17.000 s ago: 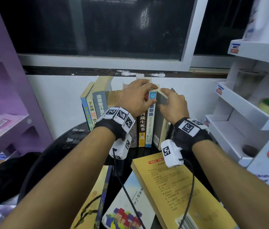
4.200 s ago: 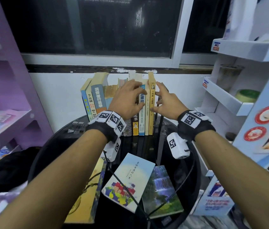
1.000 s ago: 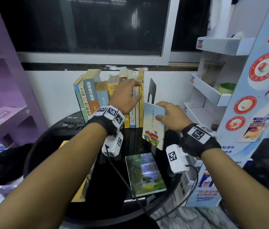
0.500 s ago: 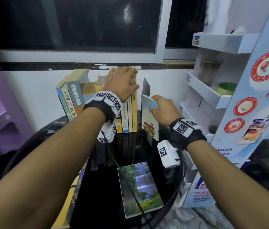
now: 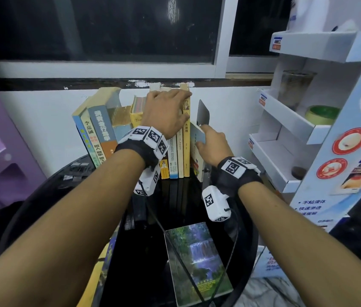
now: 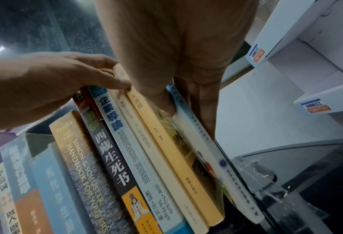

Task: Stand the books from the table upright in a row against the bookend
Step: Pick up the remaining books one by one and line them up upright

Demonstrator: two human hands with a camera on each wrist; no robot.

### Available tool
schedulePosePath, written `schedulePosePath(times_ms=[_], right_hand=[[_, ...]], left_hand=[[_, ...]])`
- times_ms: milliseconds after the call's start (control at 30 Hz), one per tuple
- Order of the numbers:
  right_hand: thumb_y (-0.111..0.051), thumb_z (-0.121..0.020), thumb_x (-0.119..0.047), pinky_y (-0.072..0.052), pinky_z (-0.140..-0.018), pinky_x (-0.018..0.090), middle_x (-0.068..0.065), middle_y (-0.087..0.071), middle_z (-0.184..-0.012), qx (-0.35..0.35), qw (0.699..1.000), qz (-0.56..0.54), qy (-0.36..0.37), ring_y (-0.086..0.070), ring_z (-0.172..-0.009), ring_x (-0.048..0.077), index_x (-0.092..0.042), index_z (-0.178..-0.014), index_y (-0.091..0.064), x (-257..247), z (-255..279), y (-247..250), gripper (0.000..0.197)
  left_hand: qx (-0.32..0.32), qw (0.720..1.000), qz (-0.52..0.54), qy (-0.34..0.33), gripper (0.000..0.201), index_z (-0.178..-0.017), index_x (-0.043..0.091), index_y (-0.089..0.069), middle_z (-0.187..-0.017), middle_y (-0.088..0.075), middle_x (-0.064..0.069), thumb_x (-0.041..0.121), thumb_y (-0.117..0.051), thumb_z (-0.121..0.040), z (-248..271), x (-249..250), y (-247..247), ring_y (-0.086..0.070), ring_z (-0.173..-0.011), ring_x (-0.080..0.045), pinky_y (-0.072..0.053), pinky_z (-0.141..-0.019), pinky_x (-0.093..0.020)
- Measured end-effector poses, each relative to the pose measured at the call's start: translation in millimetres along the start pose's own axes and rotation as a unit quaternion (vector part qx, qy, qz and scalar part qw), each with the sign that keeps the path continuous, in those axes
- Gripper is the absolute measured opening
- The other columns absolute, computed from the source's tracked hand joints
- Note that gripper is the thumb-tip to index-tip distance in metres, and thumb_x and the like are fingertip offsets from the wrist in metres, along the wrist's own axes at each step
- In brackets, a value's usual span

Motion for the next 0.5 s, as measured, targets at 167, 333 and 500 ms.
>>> schedulePosePath(times_ms=[167, 333, 500], right_hand=[[-0.051, -0.096, -0.013, -0.050, -0.089, 0.040, 0.022, -0.058, -0.119, -0.022, 1.000, -0.001, 0.008, -0.060, -0.103, 0.038, -0.014, -0.135, -0.044, -1, -5, -8, 0.040], [-0.052, -0.094, -0.011, -0.051, -0.090, 0.039, 0.020, -0.057, -0.126, -0.060, 0.998, -0.015, 0.016, -0.060, -0.108, 0.036, -0.017, -0.141, -0.036, 1, -8, -12, 0.050], [-0.065, -0.088, -0.011, -0.053, -0.084, 0.034, 0.011, -0.057, -0.131, -0.103, 0.994, -0.027, 0.019, -0.062, -0.109, 0.028, -0.024, -0.147, -0.025, 0, -11, -9, 0.072]], left_hand=[[-0.008, 1.000, 0.013, 0.017, 0.052, -0.136, 0.032, -0.045, -0.131, -0.053, 0.005, 0.042, -0.058, -0.087, -2, -2, 0, -0.050, -0.121, -0.019, -0.021, -0.107, -0.037], [-0.013, 0.999, 0.030, 0.024, 0.051, -0.134, 0.032, -0.046, -0.128, -0.052, 0.005, 0.042, -0.061, -0.086, -2, -4, 0, -0.050, -0.118, -0.020, -0.020, -0.108, -0.037], [-0.024, 0.998, 0.040, 0.030, 0.050, -0.134, 0.033, -0.046, -0.130, -0.052, 0.004, 0.041, -0.062, -0.087, -3, -3, 1, -0.049, -0.120, -0.021, -0.020, -0.108, -0.038]])
Point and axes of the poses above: each hand's wrist, its own z-axis away from the middle knuckle, its own y-axis out of the back of the hand, x = y × z, the point moved 2 cm from there along -z, towards the middle knuckle
